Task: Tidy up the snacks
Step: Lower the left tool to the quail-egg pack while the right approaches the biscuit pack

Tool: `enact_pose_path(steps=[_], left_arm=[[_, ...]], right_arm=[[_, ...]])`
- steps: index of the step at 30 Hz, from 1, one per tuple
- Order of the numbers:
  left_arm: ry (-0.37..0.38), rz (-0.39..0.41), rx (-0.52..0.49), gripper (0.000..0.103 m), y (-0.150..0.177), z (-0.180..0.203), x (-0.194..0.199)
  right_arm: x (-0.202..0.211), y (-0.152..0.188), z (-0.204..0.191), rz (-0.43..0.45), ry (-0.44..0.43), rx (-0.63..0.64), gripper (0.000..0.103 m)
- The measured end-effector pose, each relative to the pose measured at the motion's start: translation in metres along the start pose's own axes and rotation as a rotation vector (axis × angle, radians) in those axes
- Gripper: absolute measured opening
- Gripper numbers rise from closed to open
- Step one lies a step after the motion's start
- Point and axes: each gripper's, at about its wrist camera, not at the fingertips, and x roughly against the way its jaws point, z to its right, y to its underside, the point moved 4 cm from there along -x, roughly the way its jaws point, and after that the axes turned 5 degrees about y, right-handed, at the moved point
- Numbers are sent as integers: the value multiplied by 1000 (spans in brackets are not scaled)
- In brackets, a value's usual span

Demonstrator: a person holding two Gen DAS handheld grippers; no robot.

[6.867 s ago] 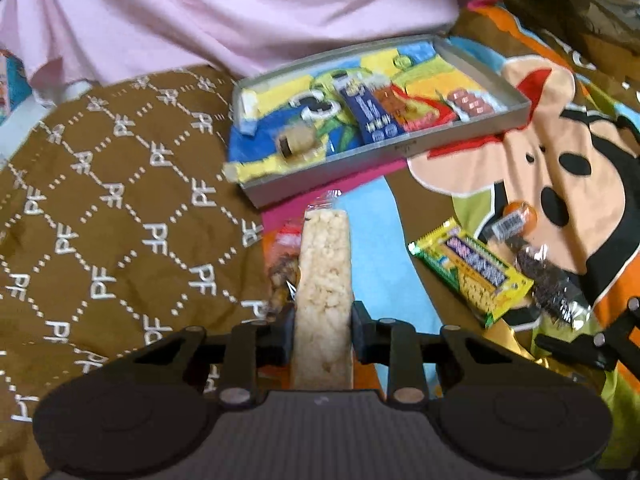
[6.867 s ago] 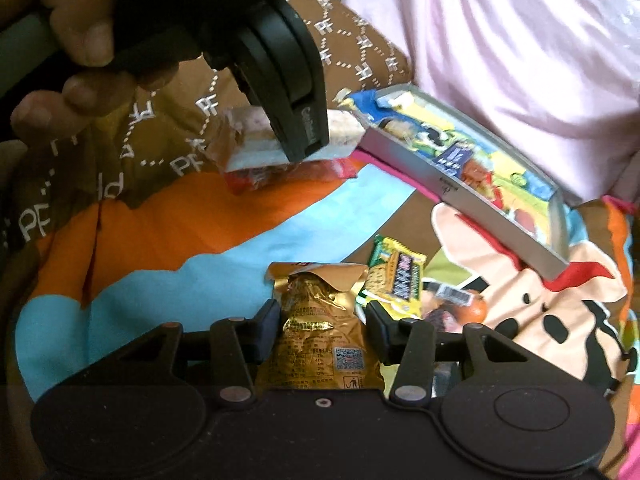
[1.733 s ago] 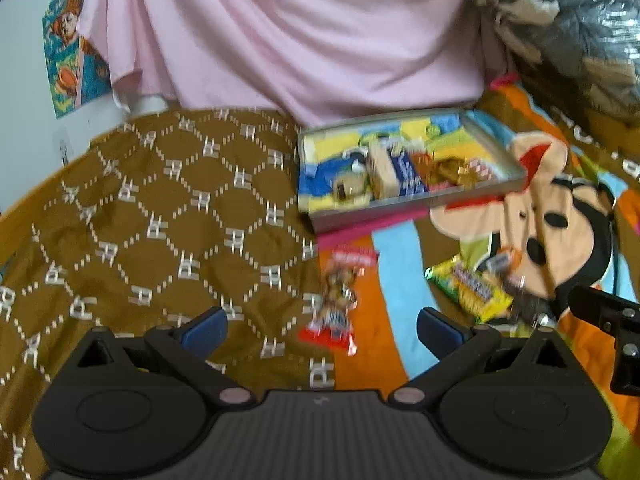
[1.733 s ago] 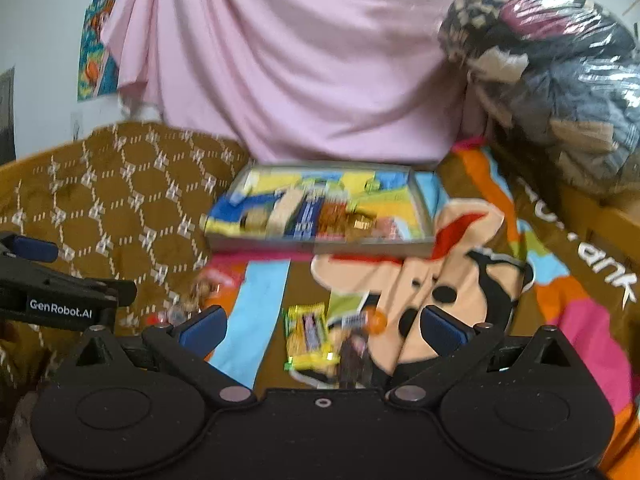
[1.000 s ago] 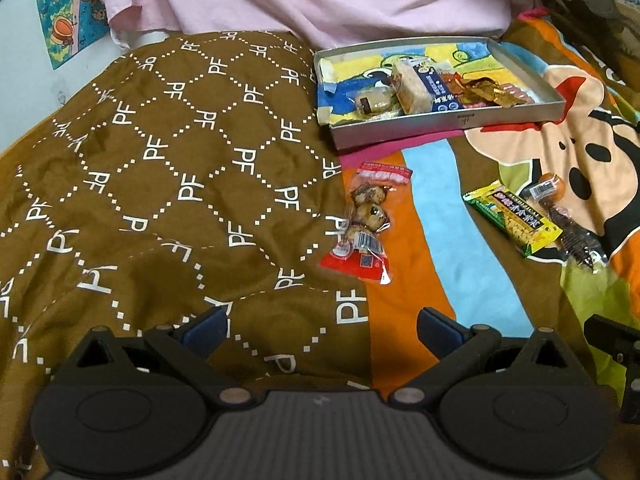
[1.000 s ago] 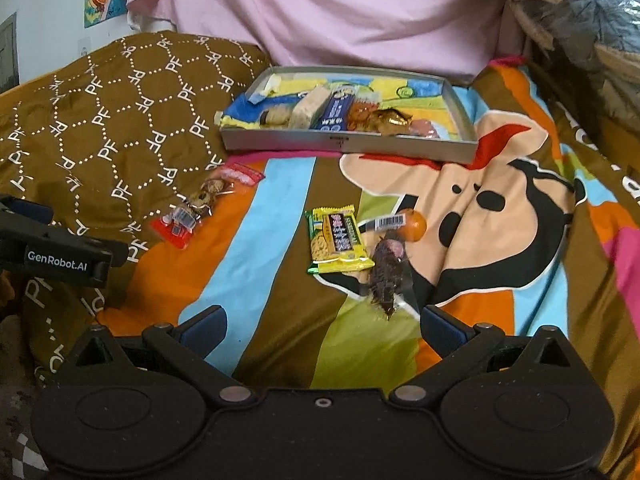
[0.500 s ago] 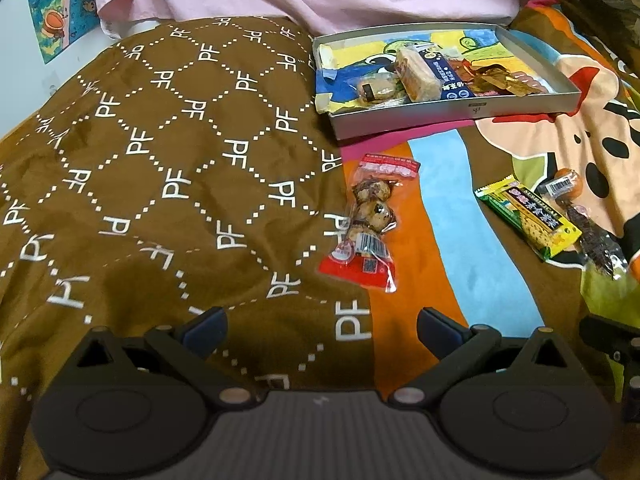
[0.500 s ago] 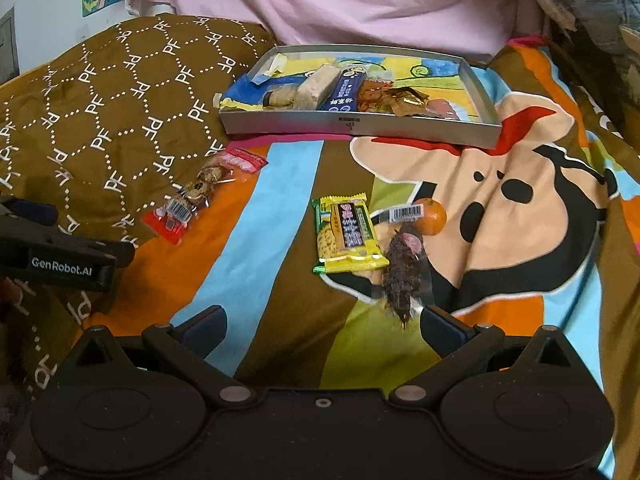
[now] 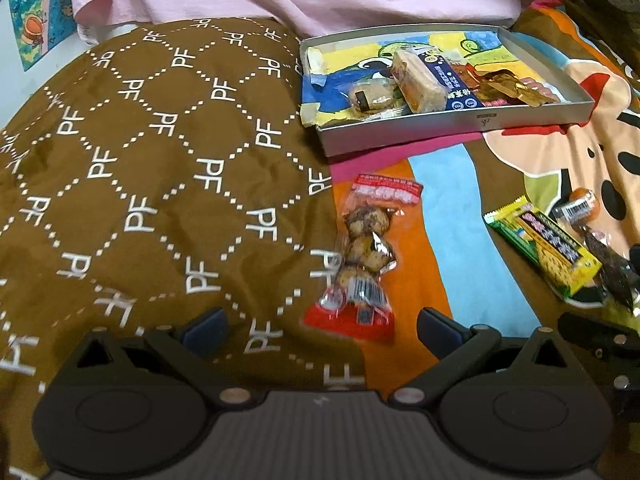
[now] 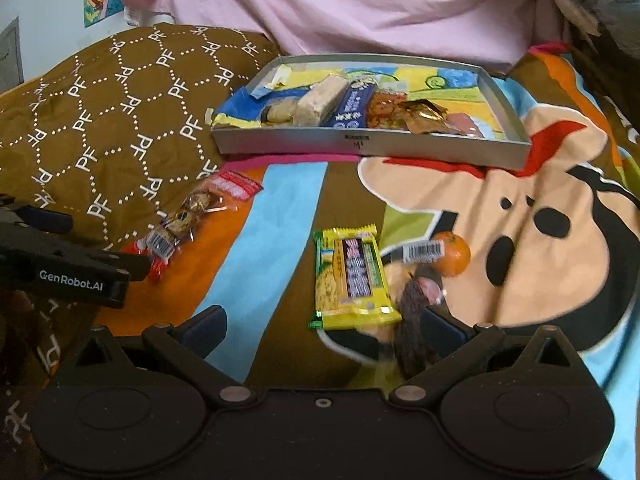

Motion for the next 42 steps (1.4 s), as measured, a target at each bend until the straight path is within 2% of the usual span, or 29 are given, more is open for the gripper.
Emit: enact_pose_path(steps=[8, 15, 19, 22, 28, 30, 34, 36, 38, 42], left_arm=[[84, -14, -9, 103, -14, -2, -25], [113, -16, -3, 103, -31, 0, -47], [142, -28, 20, 102, -39, -5, -60], [172, -47, 53, 92, -41, -9, -68], [176, -44, 60, 83, -37, -11, -69], [182, -43, 57, 79, -36, -10, -67], [178, -48, 57, 63, -34, -5, -63], [181, -50, 61, 58, -33, -3, -60], [183, -55, 65, 55, -31, 0, -57], [222, -81, 93, 54, -25, 4, -53]], right_arm=[[-34, -3, 3, -19, -46, -14, 102], [-55, -12, 4, 10, -45, 5, 100], [-67, -13, 1, -4, -63, 6, 94], [-74, -12, 1, -13, -58, 5, 93], [-75, -11, 2, -10, -59, -14, 89], [-75, -11, 3, -7, -52, -20, 84], [-72, -9, 6, 9, -16, -36, 69], [-71, -8, 7, 13, 0, -44, 56], [-70, -7, 8, 15, 11, -46, 51], [-66, -5, 5, 14, 0, -39, 51]])
